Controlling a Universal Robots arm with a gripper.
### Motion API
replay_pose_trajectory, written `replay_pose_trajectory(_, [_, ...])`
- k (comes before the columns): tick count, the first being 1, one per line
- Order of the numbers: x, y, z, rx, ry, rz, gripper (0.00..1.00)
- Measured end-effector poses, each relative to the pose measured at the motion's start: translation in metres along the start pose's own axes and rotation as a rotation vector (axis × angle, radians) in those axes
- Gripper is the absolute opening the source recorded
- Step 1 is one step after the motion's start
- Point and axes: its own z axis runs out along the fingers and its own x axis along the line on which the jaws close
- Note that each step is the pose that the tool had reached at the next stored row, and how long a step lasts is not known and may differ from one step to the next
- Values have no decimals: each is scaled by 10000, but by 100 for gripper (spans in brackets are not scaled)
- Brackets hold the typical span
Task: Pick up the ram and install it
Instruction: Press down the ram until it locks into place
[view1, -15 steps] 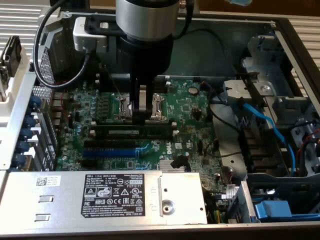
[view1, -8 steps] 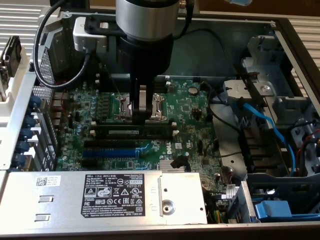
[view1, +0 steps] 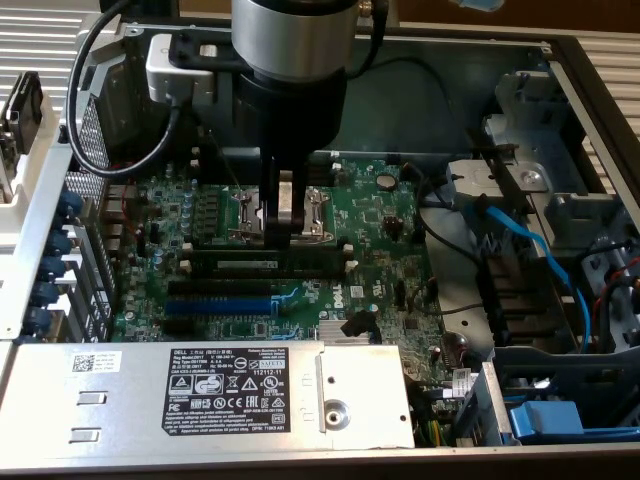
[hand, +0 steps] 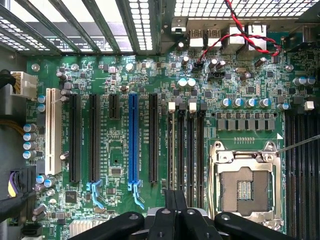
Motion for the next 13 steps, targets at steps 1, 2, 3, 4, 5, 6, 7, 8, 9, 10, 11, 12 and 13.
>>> replay_pose_trajectory(1, [0,0,0,0,0,0,10])
replay_pose_trajectory(2, [0,0,0,0,0,0,10])
replay_pose_trajectory(3, [0,0,0,0,0,0,10])
replay_pose_trajectory(4, [0,0,0,0,0,0,10])
replay_pose_trajectory(5, [0,0,0,-1,1,0,10])
replay_pose_trajectory(6, [0,-3,0,0,0,-1,10])
replay_pose_trajectory(7, [-4,-6,-1,-2,1,-1,10])
replay_pose_trajectory(8, [-12,-8,-1,-2,2,0,10])
replay_pose_trajectory(9, [-20,-9,1,0,1,0,10])
replay_pose_trajectory(10, [-24,-10,2,0,0,0,10])
replay_pose_trajectory(11, [-28,-10,3,0,1,-1,10])
replay_pose_trajectory(12, [-30,-9,6,4,-2,-1,10])
replay_pose_trajectory(13, [-30,-9,7,8,2,-1,10])
